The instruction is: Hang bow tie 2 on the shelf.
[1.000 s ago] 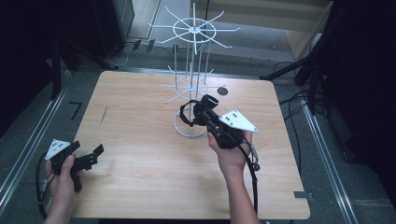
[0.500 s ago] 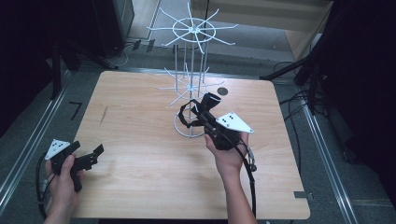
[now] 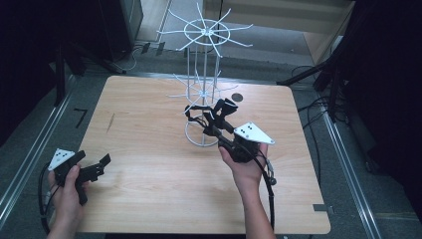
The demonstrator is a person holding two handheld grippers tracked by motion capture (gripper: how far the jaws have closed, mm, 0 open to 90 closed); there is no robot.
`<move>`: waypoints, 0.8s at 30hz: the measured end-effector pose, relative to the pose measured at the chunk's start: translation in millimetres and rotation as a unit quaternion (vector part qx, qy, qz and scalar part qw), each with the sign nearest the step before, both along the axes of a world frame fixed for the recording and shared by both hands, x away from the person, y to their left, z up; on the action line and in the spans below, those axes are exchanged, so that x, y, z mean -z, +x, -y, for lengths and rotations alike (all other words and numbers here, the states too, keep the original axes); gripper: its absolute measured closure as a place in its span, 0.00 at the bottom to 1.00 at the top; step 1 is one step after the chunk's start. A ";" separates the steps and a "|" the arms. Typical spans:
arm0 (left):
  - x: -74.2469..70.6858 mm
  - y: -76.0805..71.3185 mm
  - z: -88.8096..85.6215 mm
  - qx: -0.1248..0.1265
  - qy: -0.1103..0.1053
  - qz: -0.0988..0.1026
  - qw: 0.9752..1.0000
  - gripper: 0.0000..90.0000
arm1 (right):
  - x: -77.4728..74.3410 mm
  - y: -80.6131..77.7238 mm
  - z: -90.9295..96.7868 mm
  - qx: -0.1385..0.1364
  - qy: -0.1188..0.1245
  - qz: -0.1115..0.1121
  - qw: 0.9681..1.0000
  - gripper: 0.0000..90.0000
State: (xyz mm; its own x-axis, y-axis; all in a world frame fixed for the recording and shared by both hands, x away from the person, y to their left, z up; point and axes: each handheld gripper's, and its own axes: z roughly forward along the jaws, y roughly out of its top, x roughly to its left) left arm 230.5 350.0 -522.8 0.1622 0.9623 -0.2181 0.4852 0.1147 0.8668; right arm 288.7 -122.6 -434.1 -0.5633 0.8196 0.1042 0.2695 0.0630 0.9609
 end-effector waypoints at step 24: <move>0.0 -0.1 0.7 0.000 0.002 -0.002 1.000 0.00 | 13.7 -13.2 46.8 0.030 0.004 -0.021 0.999 0.21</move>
State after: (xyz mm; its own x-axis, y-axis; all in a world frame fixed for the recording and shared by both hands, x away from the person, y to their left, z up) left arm 230.4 349.3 -522.8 0.1613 0.9632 -0.2151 0.4878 0.1117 0.8658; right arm 275.5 -169.3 -447.8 -0.5077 0.8510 0.1343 0.3136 0.0373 0.9488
